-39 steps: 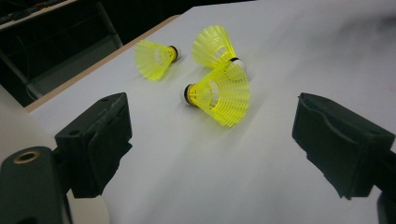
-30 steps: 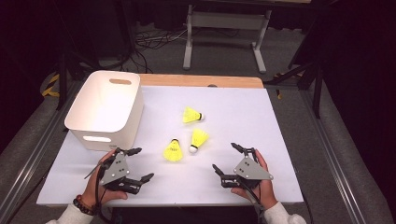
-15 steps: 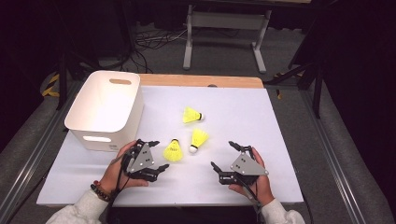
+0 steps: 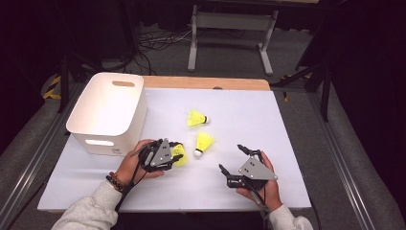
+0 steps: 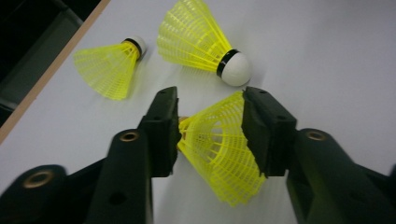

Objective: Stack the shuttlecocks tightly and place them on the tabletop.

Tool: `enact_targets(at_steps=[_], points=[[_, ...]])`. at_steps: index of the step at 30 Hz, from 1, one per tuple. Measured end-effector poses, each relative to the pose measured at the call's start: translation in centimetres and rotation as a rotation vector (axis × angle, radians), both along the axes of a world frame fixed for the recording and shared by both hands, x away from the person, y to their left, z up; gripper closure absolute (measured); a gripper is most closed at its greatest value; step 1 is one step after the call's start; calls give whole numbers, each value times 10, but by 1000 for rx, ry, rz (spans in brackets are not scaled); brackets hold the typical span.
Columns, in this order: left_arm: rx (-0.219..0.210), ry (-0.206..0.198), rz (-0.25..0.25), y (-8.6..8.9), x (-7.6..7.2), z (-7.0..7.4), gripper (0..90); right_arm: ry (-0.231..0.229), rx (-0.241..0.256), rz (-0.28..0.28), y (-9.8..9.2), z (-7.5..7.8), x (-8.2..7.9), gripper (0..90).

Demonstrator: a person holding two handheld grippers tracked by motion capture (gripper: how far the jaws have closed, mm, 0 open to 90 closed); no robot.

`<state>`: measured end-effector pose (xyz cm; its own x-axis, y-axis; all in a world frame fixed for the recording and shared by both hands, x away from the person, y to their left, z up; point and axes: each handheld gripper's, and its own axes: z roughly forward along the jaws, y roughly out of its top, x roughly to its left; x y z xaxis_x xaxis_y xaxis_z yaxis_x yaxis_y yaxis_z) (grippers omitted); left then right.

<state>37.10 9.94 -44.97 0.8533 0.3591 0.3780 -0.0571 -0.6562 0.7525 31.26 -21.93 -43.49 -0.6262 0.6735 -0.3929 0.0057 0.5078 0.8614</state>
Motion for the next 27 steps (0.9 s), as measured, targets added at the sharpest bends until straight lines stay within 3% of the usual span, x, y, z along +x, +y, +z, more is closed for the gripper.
enact_targets(at_steps=[3,5,10,15,18,23,27], points=[[31,-10,4,-2,0,-1,685,3,-11,6,1,-1,0,149],[22,0,-5,-1,0,-2,736,9,-15,7,2,-2,1,149],[23,-19,5,2,-1,1,885,21,-33,18,2,-3,1,150],[31,-29,29,6,-2,4,898,25,-46,23,3,-5,2,150],[35,-27,91,12,-3,11,900,23,-44,20,1,-4,2,150],[35,19,179,25,-4,21,900,28,-38,17,0,-3,3,151],[41,55,214,36,-8,29,900,26,-46,23,1,-3,3,151]])
